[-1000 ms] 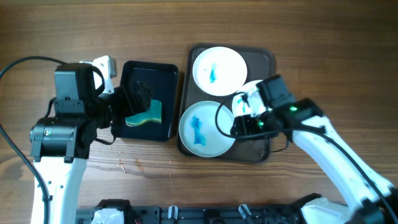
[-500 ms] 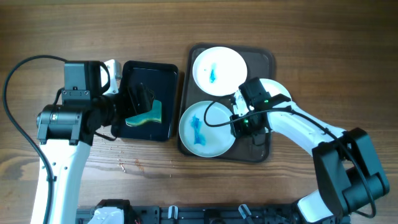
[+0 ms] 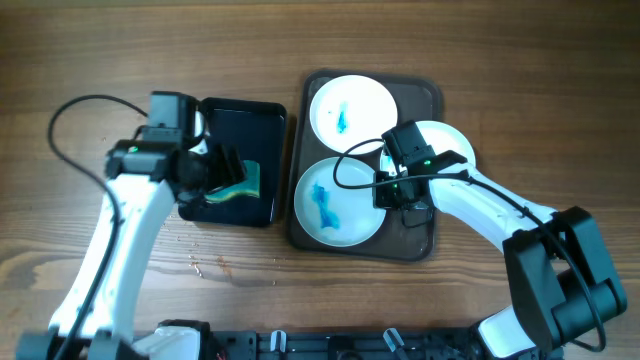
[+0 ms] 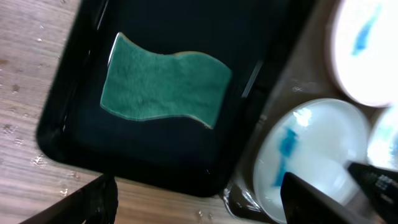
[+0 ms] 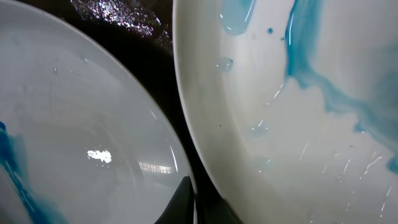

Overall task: Clean dirty plates on tray and stack at the side
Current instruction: 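Grasp the green-yellow sponge in the black tray with left gripper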

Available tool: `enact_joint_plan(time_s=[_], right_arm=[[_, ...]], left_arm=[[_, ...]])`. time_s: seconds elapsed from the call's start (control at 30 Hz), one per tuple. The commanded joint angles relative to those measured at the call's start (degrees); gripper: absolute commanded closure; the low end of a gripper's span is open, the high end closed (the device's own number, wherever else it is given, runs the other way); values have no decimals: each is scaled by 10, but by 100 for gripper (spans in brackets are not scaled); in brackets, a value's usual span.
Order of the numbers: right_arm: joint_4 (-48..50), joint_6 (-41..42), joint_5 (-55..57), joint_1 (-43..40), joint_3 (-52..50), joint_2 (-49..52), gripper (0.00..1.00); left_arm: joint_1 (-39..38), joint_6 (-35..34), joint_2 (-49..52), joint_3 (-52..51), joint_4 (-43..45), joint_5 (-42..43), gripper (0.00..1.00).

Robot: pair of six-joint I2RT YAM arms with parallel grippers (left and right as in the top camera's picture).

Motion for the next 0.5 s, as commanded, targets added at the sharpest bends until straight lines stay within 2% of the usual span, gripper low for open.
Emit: enact_joint_plan(time_s=[0.0, 0.07, 0.2, 0.27, 0.33, 0.37, 0.47], right_arm=[[-2, 17, 68, -5, 0, 9, 96], [-3, 17, 68, -5, 0, 9, 96], [-5, 17, 68, -5, 0, 9, 96], [-8, 16, 68, -5, 0, 9, 96], [-8, 17, 68, -5, 0, 9, 96], [-8, 17, 68, -5, 0, 9, 96], [-11, 17, 68, -5, 0, 9, 96]], left_arm=[[-16, -17, 78, -35, 77, -58, 23], [-20, -17, 129, -37, 125, -91, 26], [-20, -15, 222, -37, 183, -95, 38], [-20, -15, 259, -37, 199, -95, 52], [-20, -15, 276, -37, 207, -95, 76], [-20, -15, 277, -37, 208, -95, 96], [-20, -9, 259, -30, 194, -83, 96]])
